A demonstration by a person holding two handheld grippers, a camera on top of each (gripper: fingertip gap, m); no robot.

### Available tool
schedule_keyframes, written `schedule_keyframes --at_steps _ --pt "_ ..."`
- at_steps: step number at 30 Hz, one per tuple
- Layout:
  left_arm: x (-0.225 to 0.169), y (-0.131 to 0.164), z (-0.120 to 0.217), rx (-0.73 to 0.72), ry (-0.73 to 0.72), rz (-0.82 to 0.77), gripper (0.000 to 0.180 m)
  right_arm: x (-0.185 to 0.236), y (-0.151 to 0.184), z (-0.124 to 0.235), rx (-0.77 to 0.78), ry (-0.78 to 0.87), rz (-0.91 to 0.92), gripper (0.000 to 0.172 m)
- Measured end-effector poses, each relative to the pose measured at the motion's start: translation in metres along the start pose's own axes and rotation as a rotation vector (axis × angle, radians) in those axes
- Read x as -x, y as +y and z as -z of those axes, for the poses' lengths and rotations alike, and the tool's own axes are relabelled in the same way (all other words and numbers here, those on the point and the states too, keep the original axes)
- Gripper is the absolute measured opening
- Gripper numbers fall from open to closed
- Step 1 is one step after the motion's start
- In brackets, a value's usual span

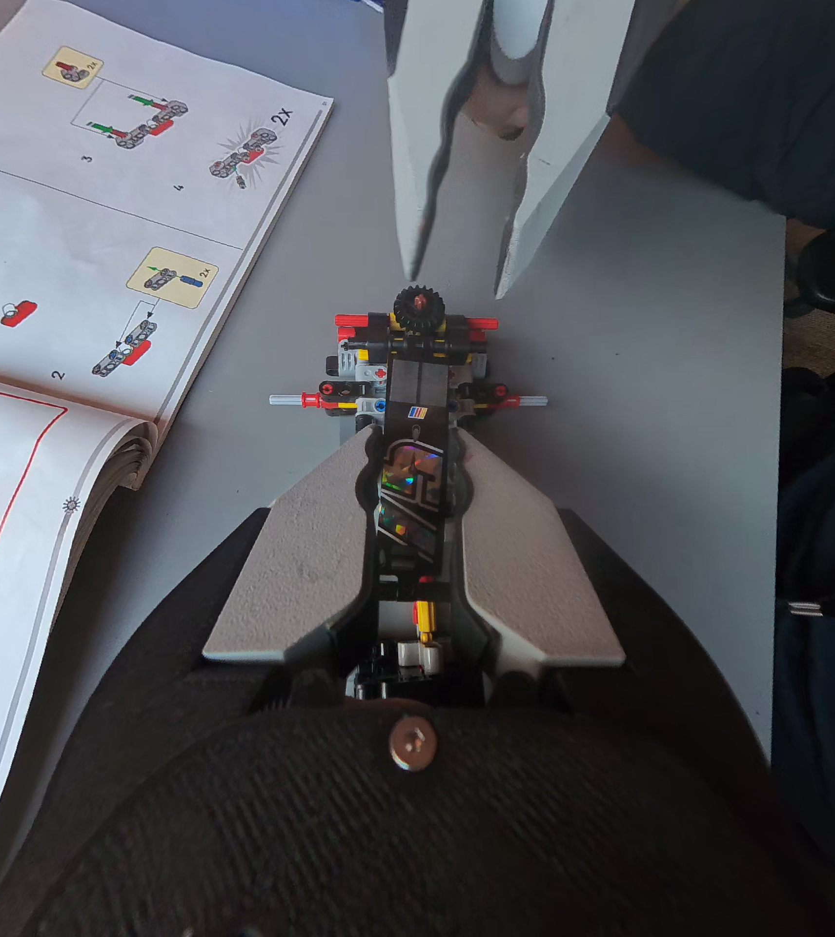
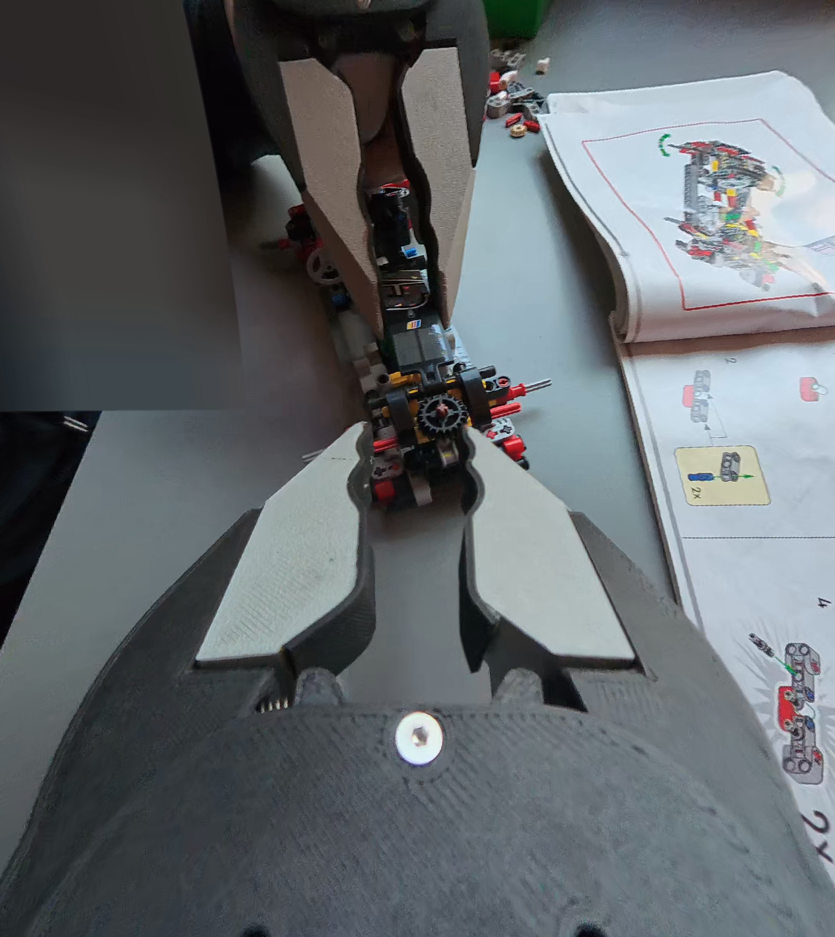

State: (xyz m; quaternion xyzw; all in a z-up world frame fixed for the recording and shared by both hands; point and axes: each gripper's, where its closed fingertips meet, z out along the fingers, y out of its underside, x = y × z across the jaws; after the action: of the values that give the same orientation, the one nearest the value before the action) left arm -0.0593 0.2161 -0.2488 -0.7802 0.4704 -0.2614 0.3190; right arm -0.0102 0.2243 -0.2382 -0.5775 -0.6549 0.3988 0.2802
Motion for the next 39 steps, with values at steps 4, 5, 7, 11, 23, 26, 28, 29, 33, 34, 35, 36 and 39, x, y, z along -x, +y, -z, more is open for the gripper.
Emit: schedule_keyframes --at_steps 4,5,7,11,23,26,28,29,33,34,35,36,39 --pt "0.0 0.0 0.0 -0.002 -0.001 0.001 0.022 -0.006 -0.004 -0.005 -0.026 0.033 -0.008 0.041" --pt "0.0 0.0 0.0 -0.004 0.002 0.004 0.022 -0.005 -0.003 -0.007 -0.017 0.025 -0.009 0.041" --pt "0.0 0.0 0.0 -0.008 0.007 0.009 0.022 -0.001 0.0 -0.009 0.002 0.001 -0.009 0.04" --pt "-0.003 0.001 0.0 -0.008 0.02 0.009 0.022 0.005 0.005 -0.003 0.033 -0.027 -0.011 0.031" --pt "-0.002 0.0 0.0 -0.032 -0.023 -0.01 0.022 -0.009 -0.003 -0.001 -0.098 -0.004 -0.034 0.038" --pt "-0.002 -0.001 0.0 -0.043 -0.013 -0.012 0.022 -0.008 -0.001 -0.006 -0.103 -0.022 -0.029 0.037" --pt "-0.002 -0.001 0.0 -0.043 -0.01 -0.011 0.022 -0.008 0.0 -0.01 -0.104 -0.032 -0.025 0.035" --pt "-0.002 -0.001 0.0 -0.044 -0.009 -0.01 0.022 -0.007 0.0 -0.01 -0.108 -0.042 -0.027 0.034" --pt "-0.001 -0.001 0.001 -0.053 0.019 0.017 0.022 -0.009 -0.007 -0.01 -0.149 -0.066 -0.044 0.033" --pt "-0.001 -0.001 0.001 -0.056 0.029 0.028 0.022 -0.009 -0.008 -0.01 -0.16 -0.073 -0.051 0.034" --pt "-0.001 -0.001 0.001 -0.057 0.037 0.039 0.022 -0.009 -0.01 -0.009 -0.169 -0.082 -0.059 0.033" --pt "-0.001 -0.001 0.001 -0.058 0.041 0.043 0.022 -0.009 -0.01 -0.009 -0.173 -0.092 -0.067 0.033" --pt "-0.002 -0.001 0.001 -0.054 0.032 0.033 0.022 -0.007 -0.005 -0.011 -0.153 -0.099 -0.073 0.033"
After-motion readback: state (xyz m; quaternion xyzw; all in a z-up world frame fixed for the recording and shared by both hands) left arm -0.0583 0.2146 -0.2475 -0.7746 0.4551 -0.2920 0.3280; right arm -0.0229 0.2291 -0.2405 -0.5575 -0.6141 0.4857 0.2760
